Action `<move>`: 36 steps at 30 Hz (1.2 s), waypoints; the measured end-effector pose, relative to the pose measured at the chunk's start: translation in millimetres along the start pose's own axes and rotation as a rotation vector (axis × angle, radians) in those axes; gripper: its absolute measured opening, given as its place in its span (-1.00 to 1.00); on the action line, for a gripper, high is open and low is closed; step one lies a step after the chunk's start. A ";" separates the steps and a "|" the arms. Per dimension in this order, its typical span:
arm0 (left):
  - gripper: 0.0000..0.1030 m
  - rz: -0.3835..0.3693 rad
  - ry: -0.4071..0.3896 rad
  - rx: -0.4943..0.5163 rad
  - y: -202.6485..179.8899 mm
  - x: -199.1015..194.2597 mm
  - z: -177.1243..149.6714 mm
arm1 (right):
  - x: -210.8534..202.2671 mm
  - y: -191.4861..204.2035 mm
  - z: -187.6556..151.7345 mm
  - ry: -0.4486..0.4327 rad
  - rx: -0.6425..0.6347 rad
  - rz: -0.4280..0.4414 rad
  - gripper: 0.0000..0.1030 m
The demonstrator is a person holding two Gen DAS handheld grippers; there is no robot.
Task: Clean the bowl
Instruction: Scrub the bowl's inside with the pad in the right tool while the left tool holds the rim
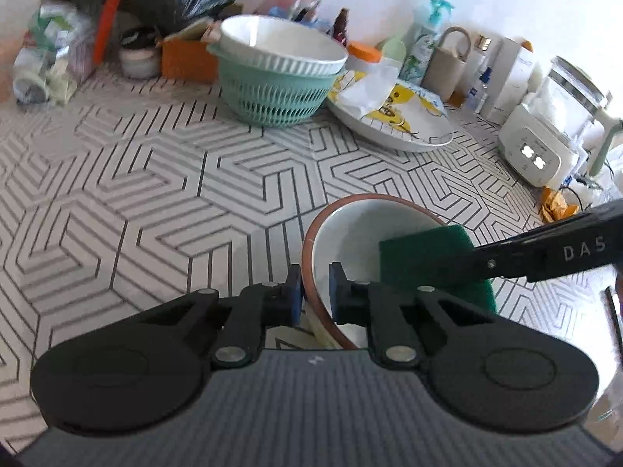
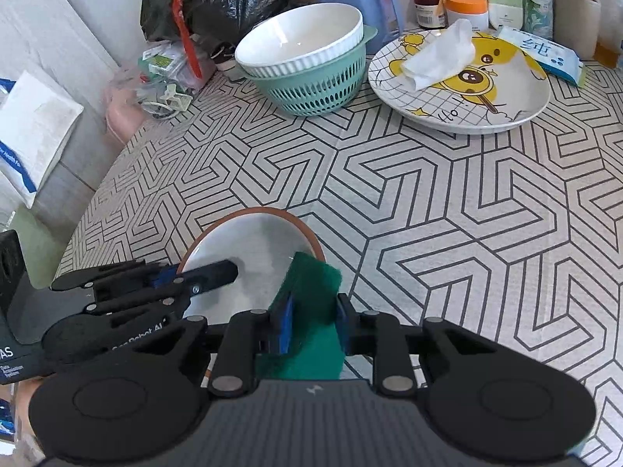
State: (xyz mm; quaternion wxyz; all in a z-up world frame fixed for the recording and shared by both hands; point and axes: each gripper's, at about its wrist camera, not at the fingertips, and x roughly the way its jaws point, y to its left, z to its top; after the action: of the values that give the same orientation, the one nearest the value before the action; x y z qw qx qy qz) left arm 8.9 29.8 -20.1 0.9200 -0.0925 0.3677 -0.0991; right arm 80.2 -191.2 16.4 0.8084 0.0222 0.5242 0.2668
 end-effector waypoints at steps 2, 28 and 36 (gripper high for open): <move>-0.81 0.002 -0.039 0.010 -0.8 0.9 -1.5 | -0.8 -1.8 -1.6 -0.005 0.001 0.002 -0.54; -0.81 0.205 -0.217 0.402 -68.2 -38.3 -27.2 | -3.1 -15.6 -63.6 -0.264 0.102 0.050 -0.61; -0.77 0.239 -0.123 0.391 -65.9 -44.2 -27.9 | -1.8 1.4 -76.5 -0.327 0.051 0.022 -0.61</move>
State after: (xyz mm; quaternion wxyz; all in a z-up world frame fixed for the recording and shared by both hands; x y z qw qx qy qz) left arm -49.4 -25.3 5.1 0.9463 0.1256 0.2930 -0.0530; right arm 13.4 -209.4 -16.0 0.8792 0.0915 0.3917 0.2553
